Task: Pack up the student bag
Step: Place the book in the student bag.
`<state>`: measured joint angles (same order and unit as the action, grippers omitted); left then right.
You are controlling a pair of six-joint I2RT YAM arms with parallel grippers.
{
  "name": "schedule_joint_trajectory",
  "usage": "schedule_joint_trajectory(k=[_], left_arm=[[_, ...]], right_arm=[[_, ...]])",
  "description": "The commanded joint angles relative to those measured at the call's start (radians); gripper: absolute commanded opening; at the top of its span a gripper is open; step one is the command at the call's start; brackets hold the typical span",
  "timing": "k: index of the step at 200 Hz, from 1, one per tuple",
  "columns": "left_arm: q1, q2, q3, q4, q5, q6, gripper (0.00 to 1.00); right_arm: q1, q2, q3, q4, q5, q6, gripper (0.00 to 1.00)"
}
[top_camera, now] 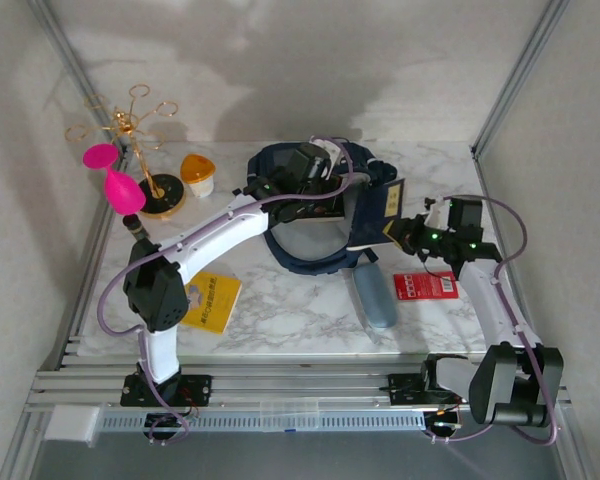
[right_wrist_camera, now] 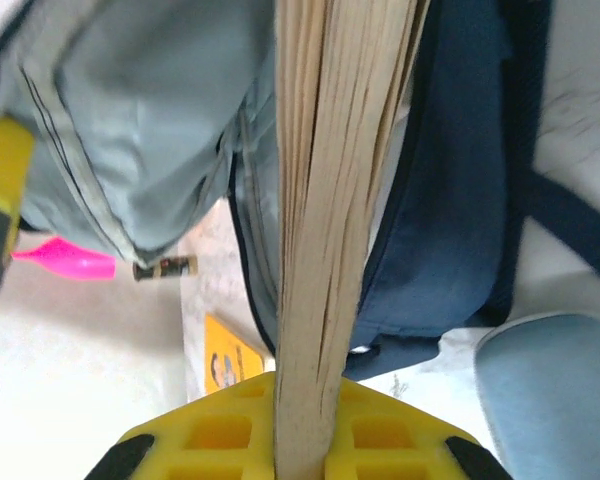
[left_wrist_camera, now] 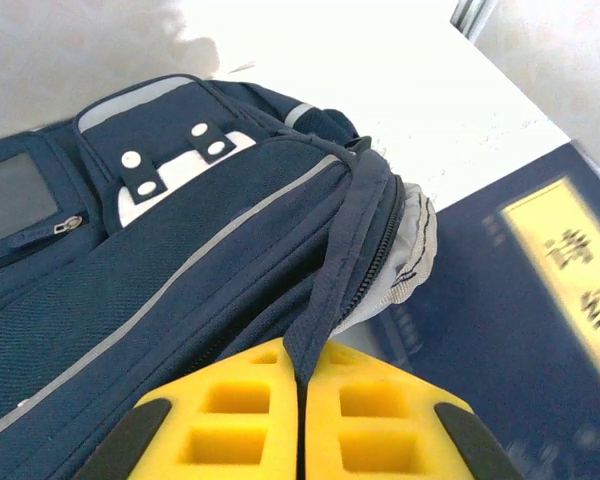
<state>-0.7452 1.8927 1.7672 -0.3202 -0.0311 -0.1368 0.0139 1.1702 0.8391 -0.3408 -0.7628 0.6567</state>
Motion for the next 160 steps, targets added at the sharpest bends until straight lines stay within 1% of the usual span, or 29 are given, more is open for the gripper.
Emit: schedule_joint_trajectory(k=[1,26,58,66,79,92,114,136,147,160], left_arm=[[-0.003,-0.093,0.03,0.135,-0.015,-0.037,0.0],[-0.005,-0.104,0.032,0.137,-0.004,-0.044,0.0],[-0.006,-0.117,0.032,0.152,0.002,-0.053,0.0],[-0.006,-0.122,0.032,0.155,-0.007,-0.054,0.0],[-0.006,-0.128,0.029,0.154,-0.035,-0.055,0.0],[-0.006,-0.134,0.029,0.154,-0.054,-0.058,0.0],[-0.008,-0.143,0.02,0.158,-0.041,-0.058,0.0],[-0.007,-0.15,0.011,0.156,-0.06,-0.054,0.0],[-0.007,-0.155,0.001,0.158,-0.07,-0.053,0.0],[-0.007,-0.158,-0.009,0.168,-0.069,-0.052,0.0]], right_arm=[[0.083,0.027,-0.011,0.134,-0.024,0.061,0.0],[0.185,0.091,-0.02,0.31,-0.008,0.144,0.0],[0.291,0.291,0.016,0.53,0.04,0.215,0.0],[0.302,0.346,0.036,0.582,0.051,0.218,0.0],[0.317,0.433,0.081,0.609,0.099,0.199,0.0],[0.319,0.52,0.12,0.656,0.113,0.19,0.0],[0.316,0.67,0.232,0.646,0.116,0.171,0.0],[0.314,0.738,0.318,0.569,0.192,0.131,0.17],[0.312,0.755,0.352,0.497,0.245,0.112,0.3],[0.311,0.753,0.362,0.446,0.261,0.094,0.37]])
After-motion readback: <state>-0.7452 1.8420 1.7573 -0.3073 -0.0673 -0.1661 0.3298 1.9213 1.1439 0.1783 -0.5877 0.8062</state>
